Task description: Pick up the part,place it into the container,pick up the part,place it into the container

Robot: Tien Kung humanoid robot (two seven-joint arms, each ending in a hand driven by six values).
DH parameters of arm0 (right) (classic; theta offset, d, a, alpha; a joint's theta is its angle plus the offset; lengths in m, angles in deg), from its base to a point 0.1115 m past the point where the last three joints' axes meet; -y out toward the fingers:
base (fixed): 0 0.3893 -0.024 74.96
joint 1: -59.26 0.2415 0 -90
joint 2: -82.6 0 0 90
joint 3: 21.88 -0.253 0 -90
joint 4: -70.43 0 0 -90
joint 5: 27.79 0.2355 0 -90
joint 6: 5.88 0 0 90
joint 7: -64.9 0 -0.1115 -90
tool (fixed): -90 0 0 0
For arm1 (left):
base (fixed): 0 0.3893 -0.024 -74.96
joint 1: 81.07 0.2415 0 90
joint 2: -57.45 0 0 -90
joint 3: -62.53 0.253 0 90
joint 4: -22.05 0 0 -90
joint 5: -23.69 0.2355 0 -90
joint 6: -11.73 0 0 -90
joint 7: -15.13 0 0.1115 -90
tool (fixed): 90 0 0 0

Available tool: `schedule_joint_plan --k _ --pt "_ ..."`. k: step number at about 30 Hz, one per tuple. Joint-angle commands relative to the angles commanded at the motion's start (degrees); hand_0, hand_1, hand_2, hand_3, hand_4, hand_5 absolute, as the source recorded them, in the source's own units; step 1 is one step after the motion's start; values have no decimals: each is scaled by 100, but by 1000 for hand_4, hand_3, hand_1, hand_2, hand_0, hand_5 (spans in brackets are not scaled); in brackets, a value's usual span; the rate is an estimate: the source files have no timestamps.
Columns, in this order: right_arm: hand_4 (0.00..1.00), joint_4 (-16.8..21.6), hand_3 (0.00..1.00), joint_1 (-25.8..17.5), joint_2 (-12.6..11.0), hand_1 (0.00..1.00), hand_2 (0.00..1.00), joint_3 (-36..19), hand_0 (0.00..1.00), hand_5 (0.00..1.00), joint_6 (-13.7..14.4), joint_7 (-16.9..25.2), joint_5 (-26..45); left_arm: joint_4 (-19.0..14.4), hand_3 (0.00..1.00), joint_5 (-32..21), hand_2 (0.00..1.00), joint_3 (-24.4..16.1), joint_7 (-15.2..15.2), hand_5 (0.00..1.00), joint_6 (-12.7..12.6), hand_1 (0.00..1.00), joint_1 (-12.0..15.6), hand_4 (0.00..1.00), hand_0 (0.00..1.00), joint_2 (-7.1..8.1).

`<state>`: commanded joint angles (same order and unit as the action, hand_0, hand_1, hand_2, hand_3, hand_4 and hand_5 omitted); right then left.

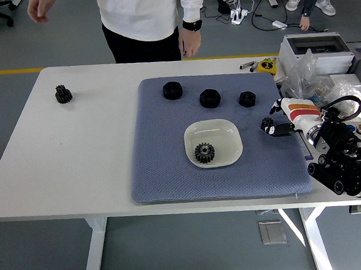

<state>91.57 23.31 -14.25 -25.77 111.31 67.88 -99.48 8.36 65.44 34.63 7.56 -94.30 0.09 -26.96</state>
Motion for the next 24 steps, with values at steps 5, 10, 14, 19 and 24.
schedule_joint_plan --k 5,10,14,19,24 --pt "888 -19 627 17 79 607 690 -66 440 471 -41 -21 -116 -4 564 -1 637 5 -4 559 -2 643 -19 630 630 -2" --pt "888 -53 627 49 125 607 690 -164 440 471 -117 -59 -257 -6 564 -14 637 15 -1 559 -5 643 -28 630 630 0" --pt "889 -87 626 34 148 605 689 -332 442 473 -261 -107 -520 -8 564 -27 637 24 0 559 -7 642 -36 629 629 3" --pt "890 -119 627 -14 161 605 689 -530 442 474 -419 -142 -813 -14 564 2 637 17 -11 558 3 642 -47 629 630 6" --pt "887 -119 620 -52 168 598 681 -616 441 477 -460 -146 -916 -16 565 21 637 7 -17 559 9 643 -48 630 630 3"
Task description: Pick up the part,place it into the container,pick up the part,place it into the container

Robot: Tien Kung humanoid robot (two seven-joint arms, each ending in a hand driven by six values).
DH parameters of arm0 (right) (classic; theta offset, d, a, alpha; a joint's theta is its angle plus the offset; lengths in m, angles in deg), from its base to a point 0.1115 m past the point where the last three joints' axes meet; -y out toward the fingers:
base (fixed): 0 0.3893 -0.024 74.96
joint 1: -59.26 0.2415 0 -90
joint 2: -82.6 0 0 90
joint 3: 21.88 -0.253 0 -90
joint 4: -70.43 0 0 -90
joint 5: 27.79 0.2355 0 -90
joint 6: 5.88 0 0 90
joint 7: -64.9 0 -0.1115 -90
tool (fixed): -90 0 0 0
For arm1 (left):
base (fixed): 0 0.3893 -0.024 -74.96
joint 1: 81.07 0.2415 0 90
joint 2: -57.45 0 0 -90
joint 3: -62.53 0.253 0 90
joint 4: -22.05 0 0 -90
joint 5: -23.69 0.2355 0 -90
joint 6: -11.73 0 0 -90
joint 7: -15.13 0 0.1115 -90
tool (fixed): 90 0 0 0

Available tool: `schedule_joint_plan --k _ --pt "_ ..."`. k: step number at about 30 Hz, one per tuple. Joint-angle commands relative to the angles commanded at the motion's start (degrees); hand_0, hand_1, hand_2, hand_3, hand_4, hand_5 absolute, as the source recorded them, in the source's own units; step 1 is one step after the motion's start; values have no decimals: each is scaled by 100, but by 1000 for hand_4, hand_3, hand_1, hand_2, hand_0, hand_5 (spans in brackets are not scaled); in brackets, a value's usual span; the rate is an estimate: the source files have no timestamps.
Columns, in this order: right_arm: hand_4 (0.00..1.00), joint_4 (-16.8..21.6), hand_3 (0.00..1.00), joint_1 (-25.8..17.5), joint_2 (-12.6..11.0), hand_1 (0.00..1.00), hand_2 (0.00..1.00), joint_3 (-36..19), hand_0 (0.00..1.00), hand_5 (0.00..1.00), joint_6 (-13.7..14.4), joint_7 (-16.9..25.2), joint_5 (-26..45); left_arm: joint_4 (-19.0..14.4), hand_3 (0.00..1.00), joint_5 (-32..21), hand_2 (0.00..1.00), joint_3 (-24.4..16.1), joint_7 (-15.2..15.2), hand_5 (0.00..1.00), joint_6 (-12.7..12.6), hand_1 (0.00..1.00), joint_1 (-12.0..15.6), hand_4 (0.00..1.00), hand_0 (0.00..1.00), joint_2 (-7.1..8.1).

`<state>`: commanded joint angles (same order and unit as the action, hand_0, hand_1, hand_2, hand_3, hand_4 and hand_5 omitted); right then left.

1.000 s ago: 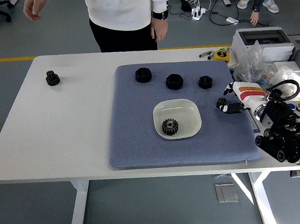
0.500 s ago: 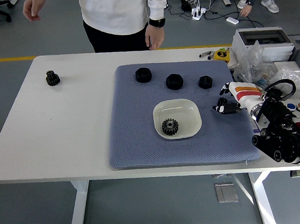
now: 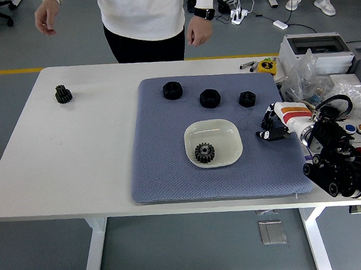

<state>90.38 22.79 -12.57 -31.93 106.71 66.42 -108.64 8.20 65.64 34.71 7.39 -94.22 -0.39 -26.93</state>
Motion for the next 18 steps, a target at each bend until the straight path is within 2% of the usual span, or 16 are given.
schedule_joint_plan --k 5,6,10,11,17,18 --pt "887 13 620 -5 10 598 681 -12 441 477 41 18 3 -4 565 23 637 -9 -7 559 6 643 -9 630 630 0" --pt "866 16 582 -3 11 550 639 -10 377 487 53 25 4 -4 565 25 637 -8 -8 558 6 643 -10 630 630 0" --pt "866 18 582 4 10 550 639 -6 377 487 79 31 -2 -8 565 16 637 0 -8 558 5 643 -22 630 630 3" --pt "811 17 541 4 9 492 584 -11 311 492 75 28 -12 -9 565 17 638 1 -9 558 6 643 -26 630 630 3" --pt "811 6 541 -8 -8 492 584 -50 311 492 1 -3 -70 -17 565 4 638 22 -9 558 5 643 -35 630 630 3" --pt "769 -2 512 -16 -7 456 535 -67 280 490 -14 -8 -72 -19 565 12 639 20 -12 560 7 643 -34 631 630 2"
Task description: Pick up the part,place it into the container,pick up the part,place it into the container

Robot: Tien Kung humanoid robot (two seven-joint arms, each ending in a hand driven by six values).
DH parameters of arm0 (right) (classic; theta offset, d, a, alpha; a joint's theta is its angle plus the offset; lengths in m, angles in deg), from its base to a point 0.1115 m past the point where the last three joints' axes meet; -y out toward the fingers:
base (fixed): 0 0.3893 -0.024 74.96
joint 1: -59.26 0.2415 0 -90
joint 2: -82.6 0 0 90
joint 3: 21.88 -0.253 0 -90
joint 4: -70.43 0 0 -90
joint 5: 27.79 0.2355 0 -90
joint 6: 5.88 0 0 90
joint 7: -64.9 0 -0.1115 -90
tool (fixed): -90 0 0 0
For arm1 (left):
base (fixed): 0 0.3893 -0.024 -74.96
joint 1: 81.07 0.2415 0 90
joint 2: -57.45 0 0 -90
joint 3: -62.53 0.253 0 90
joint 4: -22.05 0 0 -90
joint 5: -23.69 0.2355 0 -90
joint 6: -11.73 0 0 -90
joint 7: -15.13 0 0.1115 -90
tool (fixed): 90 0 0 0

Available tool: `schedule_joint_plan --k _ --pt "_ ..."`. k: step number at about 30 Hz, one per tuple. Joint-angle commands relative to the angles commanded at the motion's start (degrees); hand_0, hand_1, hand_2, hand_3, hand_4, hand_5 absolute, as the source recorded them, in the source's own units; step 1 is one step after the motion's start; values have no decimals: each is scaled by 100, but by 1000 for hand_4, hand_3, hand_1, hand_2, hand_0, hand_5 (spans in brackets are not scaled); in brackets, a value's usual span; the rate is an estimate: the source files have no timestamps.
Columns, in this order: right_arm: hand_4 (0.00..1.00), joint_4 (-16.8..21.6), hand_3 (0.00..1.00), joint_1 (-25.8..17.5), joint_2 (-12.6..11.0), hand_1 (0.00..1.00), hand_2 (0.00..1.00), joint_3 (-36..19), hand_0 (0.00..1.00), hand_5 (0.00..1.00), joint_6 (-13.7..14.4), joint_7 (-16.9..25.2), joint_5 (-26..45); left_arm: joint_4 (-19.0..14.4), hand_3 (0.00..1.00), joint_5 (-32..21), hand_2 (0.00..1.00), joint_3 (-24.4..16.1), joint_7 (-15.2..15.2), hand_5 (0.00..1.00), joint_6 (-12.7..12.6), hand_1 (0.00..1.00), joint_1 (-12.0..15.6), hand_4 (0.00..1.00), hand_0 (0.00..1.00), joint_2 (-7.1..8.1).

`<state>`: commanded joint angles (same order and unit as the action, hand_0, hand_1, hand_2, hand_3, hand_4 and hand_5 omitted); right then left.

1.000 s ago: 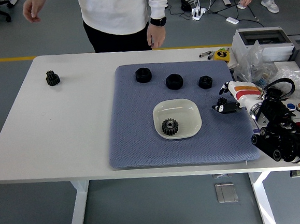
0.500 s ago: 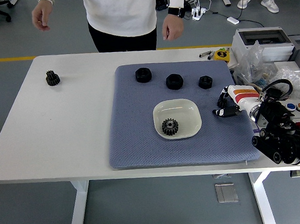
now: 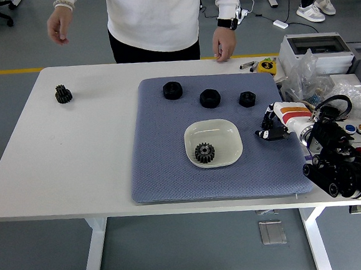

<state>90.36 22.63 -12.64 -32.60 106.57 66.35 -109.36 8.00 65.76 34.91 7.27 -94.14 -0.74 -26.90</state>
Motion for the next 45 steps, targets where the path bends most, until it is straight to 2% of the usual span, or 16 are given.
schedule_joint_plan --k 5,6,8,11,12,17,18,23,24,29,30,32,40,45 --pt "769 -36 512 -41 -22 456 535 -132 280 490 -88 -28 -80 -15 565 69 639 -11 -21 560 17 643 -36 631 630 -6" --pt "729 -45 505 -48 -24 444 515 -161 271 490 -101 -34 -106 -17 565 79 641 -11 -23 560 21 643 -43 630 630 -8" --pt "729 -59 505 -66 -39 444 515 -229 271 490 -118 -46 -162 -21 565 106 641 -22 -29 560 24 643 -66 630 630 -19" --pt "729 -64 505 -91 -48 444 515 -277 271 490 -112 -60 -206 -22 565 116 641 -31 -30 560 24 643 -75 630 630 -28" --pt "686 -63 498 -99 -51 426 497 -285 252 494 -109 -65 -217 -22 565 130 647 -36 -32 561 27 643 -75 632 630 -30" --pt "686 -63 498 -101 -71 426 497 -271 252 494 -45 -85 -188 -23 565 173 647 -60 -41 561 33 643 -77 632 630 -35" --pt "670 -62 493 -98 -74 385 461 -263 185 501 -36 -86 -175 -24 565 186 646 -66 -43 561 37 643 -78 632 629 -36" --pt "670 -53 493 -104 -75 385 461 -231 185 501 -37 -103 -176 -23 565 209 646 -74 -45 561 47 643 -78 632 629 -34" --pt "671 -51 466 -108 -75 266 386 -221 81 487 -38 -104 -174 -23 565 207 645 -72 -43 560 47 643 -80 631 630 -34" --pt "671 -51 466 -128 -75 266 386 -190 81 487 -38 -99 -177 -20 565 162 645 -48 -26 560 43 643 -97 631 630 -39" --pt "660 -49 452 -131 -76 206 354 -184 35 469 -33 -94 -175 -20 566 150 646 -41 -22 560 42 641 -100 631 630 -39" --pt "660 -44 452 -132 -81 206 354 -172 35 469 -23 -87 -174 -20 566 132 646 -30 -16 560 40 641 -103 631 630 -39" --pt "657 -17 445 -125 -109 179 328 -84 2 445 88 -67 -124 -16 566 146 646 -42 -18 560 46 641 -95 631 630 -37" --pt "654 66 439 -105 -144 164 306 115 2 412 294 -30 92 -11 566 164 646 -60 -21 560 46 638 -72 632 631 -31"
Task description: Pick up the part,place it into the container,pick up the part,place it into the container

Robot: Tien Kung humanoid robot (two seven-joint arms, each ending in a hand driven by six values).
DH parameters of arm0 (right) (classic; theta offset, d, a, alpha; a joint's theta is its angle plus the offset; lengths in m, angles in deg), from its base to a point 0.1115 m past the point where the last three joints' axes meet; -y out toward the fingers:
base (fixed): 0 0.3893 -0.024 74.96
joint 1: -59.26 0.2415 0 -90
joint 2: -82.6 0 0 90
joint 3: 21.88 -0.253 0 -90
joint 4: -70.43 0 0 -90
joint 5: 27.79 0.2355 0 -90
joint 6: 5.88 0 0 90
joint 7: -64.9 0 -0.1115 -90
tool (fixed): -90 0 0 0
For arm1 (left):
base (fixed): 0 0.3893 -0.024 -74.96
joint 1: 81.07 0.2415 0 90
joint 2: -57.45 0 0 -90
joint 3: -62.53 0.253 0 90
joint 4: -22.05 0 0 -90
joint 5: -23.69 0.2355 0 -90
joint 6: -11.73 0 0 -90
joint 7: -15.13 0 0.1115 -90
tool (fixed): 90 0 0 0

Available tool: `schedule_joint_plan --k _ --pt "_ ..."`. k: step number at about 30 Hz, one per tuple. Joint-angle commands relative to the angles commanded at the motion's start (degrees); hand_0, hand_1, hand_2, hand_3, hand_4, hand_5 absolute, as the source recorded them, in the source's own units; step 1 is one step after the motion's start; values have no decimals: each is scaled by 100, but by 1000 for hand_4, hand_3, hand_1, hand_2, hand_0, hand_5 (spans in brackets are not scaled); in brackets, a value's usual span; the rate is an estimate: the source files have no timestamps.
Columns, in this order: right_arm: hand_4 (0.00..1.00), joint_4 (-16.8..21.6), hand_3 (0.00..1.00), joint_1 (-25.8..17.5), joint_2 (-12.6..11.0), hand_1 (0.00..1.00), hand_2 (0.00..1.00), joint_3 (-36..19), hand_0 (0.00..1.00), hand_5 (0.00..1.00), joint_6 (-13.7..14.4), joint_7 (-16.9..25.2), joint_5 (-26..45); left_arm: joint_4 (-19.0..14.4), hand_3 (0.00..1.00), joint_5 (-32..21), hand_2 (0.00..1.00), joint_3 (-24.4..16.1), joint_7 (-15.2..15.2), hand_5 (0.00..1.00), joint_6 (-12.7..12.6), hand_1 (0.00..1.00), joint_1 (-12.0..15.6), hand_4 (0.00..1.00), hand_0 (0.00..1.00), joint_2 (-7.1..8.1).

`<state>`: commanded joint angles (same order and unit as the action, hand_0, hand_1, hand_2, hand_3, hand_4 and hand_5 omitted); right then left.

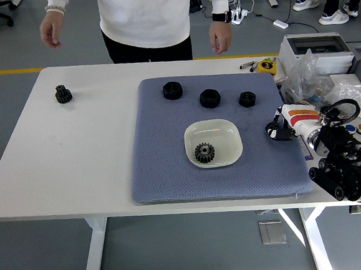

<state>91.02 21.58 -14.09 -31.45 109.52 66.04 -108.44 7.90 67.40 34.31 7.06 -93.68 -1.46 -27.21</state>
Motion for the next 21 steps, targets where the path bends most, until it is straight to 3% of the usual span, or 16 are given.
schedule_joint_plan --k 10,17,21 --pt "647 148 440 52 -73 160 298 377 2 377 296 71 470 7 565 14 638 -28 -6 559 -4 637 51 632 630 13" --pt "646 453 439 70 -132 157 297 891 2 363 715 208 988 10 565 15 636 -39 -10 561 -8 635 94 634 630 23" --pt "652 752 437 91 -185 151 295 572 2 354 784 204 661 14 564 8 633 -46 -12 557 -14 634 115 632 631 31"
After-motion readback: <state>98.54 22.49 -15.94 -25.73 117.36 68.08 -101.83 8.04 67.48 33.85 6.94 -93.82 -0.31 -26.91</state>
